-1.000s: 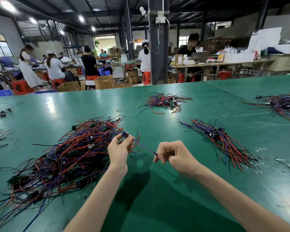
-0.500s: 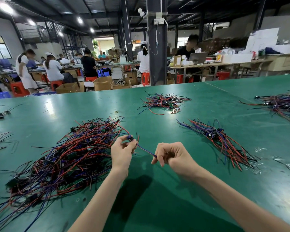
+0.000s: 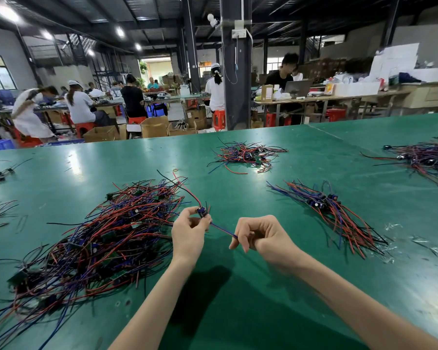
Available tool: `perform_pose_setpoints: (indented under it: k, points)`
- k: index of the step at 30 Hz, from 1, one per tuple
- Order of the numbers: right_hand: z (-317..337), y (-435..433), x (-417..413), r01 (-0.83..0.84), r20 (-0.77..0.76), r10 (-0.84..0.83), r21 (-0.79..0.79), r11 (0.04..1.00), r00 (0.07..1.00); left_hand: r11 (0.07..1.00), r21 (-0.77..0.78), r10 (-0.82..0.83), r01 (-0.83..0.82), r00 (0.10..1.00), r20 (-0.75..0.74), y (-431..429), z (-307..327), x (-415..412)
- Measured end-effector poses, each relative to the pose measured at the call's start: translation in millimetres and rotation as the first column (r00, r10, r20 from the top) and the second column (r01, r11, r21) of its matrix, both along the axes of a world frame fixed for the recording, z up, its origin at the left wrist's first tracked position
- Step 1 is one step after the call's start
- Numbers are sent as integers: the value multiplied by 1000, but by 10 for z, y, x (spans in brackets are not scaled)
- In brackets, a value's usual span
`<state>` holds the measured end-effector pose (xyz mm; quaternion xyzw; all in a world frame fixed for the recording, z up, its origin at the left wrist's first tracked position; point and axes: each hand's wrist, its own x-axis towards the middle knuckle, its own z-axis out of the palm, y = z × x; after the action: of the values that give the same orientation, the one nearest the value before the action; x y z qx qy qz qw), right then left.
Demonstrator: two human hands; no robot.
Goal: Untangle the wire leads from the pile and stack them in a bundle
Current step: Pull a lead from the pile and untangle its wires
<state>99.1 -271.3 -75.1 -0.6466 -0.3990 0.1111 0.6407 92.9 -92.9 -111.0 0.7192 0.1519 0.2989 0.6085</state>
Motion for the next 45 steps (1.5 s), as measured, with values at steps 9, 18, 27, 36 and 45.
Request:
perform_pose_setpoints:
  k: [9, 18, 27, 36, 45]
  points:
    - [0, -10, 69, -3, -109, -39, -363, 932, 993, 951, -305, 65, -55, 998, 23, 68, 69, 24]
    - [-38, -63, 261, 124, -212, -286, -559, 820, 935, 959, -282, 38, 12, 984, 172, -83, 203, -16]
    - [-61, -44, 289, 236, -339, -403, -438, 868, 850, 949, -307, 123, -71, 980, 154, -57, 160, -32]
    - [-112, -90, 301, 126, -262, -302, -528, 840, 917, 955, -291, 100, -60, 987, 124, -71, 170, -54]
    - [19, -331, 431, -441, -523, 232, -319, 839, 820, 917, -389, -103, 95, 995, -1, -261, 121, -70]
